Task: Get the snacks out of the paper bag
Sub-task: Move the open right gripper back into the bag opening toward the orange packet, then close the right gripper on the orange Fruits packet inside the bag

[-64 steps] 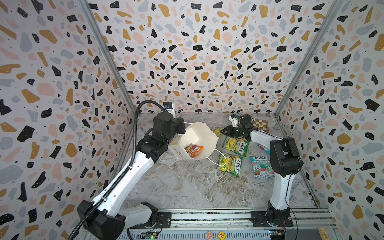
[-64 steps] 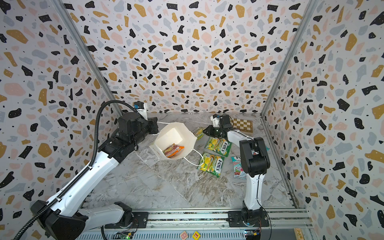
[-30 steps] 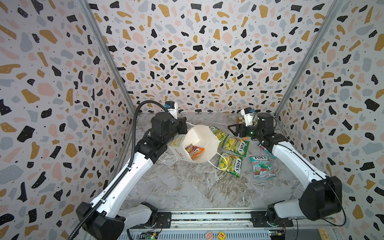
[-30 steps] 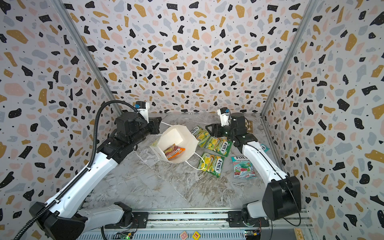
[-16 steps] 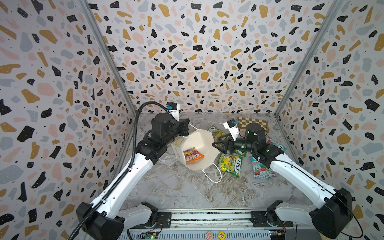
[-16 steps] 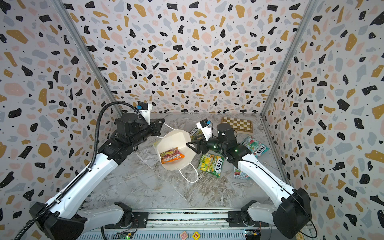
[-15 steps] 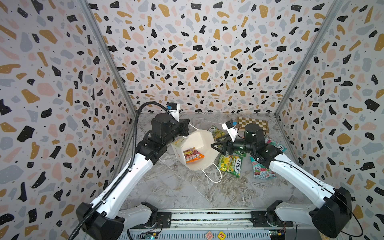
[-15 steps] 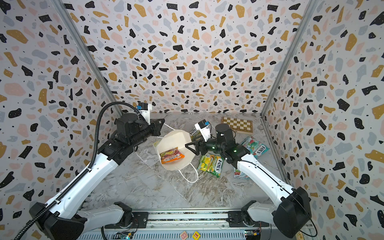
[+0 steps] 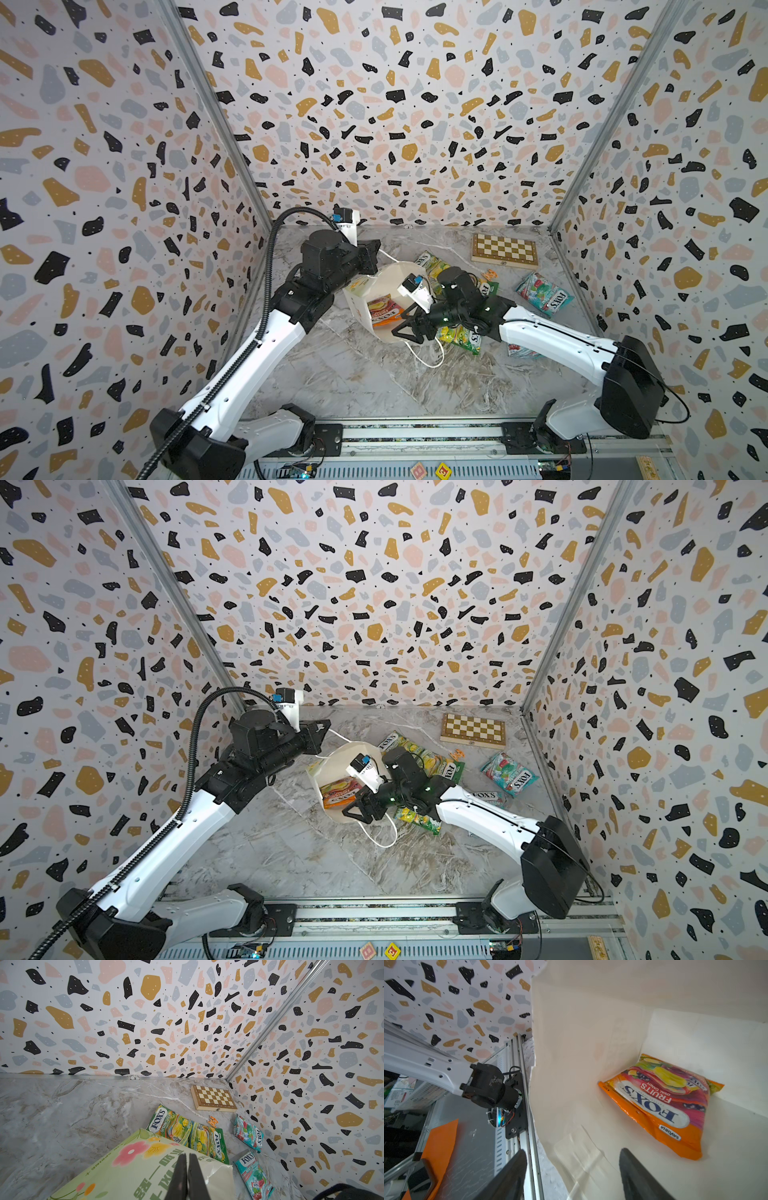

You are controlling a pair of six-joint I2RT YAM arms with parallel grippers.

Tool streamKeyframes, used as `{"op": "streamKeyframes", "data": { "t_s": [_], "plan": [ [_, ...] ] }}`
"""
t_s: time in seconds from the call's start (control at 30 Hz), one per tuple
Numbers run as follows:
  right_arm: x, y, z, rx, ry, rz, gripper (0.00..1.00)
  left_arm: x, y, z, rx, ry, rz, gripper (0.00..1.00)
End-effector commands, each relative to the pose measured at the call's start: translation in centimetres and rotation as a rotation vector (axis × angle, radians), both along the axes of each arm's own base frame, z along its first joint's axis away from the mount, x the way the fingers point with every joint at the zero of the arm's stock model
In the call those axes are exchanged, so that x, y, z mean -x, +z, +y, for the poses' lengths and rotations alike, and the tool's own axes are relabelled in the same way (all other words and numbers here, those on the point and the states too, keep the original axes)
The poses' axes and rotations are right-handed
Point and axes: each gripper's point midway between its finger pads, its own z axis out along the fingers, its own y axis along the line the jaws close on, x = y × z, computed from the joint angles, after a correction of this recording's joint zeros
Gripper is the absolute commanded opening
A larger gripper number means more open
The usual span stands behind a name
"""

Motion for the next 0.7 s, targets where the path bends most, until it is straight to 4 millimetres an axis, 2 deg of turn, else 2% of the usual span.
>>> {"op": "streamKeyframes", "data": {
  "t_s": [0.0, 0.13, 0.23, 0.53, 0.67],
  "plan": [
    [-0.3, -0.2, 0.6, 0.043, 0.013, -0.017, 0.72, 0.4, 2.2, 0.5, 0.045, 0.009, -0.068, 0.0],
    [-1.1, -3.7, 0.7, 0.16, -0.013, 0.016, 0.71, 0.8, 2.4, 0.6, 0.052, 0.01, -0.072, 0.0],
    [-2.4, -6.0, 0.4, 0.247, -0.067, 0.016, 0.71, 1.2, 2.5, 0.9, 0.054, 0.014, -0.076, 0.0],
    [-5.8, -9.6, 0.2, 0.396, -0.19, 0.002, 0.71, 2.1, 2.4, 1.4, 0.082, 0.023, -0.078, 0.0],
    [-7.1, -10.3, 0.2, 0.432, -0.265, 0.016, 0.71, 2.3, 1.9, 1.6, 0.109, 0.039, -0.069, 0.0]
  ]
}}
